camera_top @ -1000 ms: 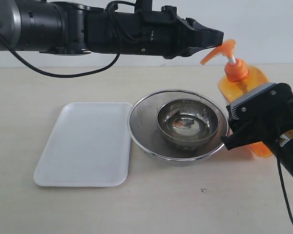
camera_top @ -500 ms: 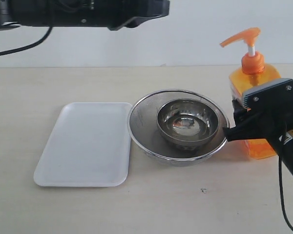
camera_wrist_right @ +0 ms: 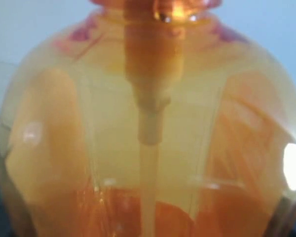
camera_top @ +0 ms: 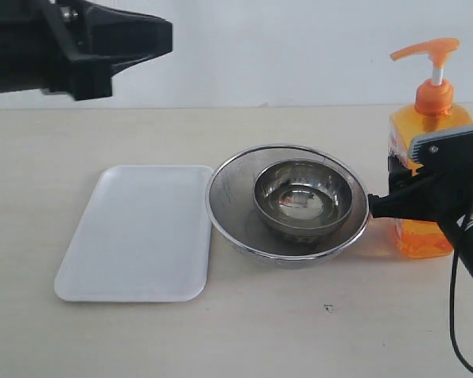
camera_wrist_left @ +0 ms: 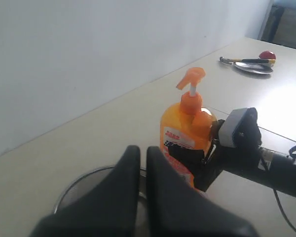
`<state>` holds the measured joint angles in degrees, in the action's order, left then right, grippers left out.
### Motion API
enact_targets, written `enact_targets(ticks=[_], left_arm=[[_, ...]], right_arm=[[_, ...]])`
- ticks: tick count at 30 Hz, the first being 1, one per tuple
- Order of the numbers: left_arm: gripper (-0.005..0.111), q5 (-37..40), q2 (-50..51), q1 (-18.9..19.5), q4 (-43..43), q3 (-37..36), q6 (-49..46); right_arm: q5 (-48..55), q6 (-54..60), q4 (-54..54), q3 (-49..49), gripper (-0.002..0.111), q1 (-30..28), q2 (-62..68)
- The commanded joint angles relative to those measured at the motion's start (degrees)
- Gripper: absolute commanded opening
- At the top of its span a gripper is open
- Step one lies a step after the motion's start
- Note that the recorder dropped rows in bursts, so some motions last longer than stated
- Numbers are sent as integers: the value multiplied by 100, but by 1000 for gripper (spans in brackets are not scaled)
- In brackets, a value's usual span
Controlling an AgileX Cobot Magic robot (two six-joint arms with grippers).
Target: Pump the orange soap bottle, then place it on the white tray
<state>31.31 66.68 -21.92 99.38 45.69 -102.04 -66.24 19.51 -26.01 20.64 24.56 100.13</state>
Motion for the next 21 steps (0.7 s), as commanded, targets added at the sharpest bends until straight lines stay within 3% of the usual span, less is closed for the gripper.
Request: enact_targets(ticks=[1, 13, 21], left_arm=[[5, -641, -939, 9, 56, -642, -35], [5, -1183, -2994, 9, 56, -2524, 285], [5, -1606, -3854, 9, 56, -3253, 904]], right_arm=[[-125, -18, 44, 17, 0, 3, -61], [-125, -270, 44, 17, 0, 3, -61], [-42, -446, 36, 17, 0, 3, -61]])
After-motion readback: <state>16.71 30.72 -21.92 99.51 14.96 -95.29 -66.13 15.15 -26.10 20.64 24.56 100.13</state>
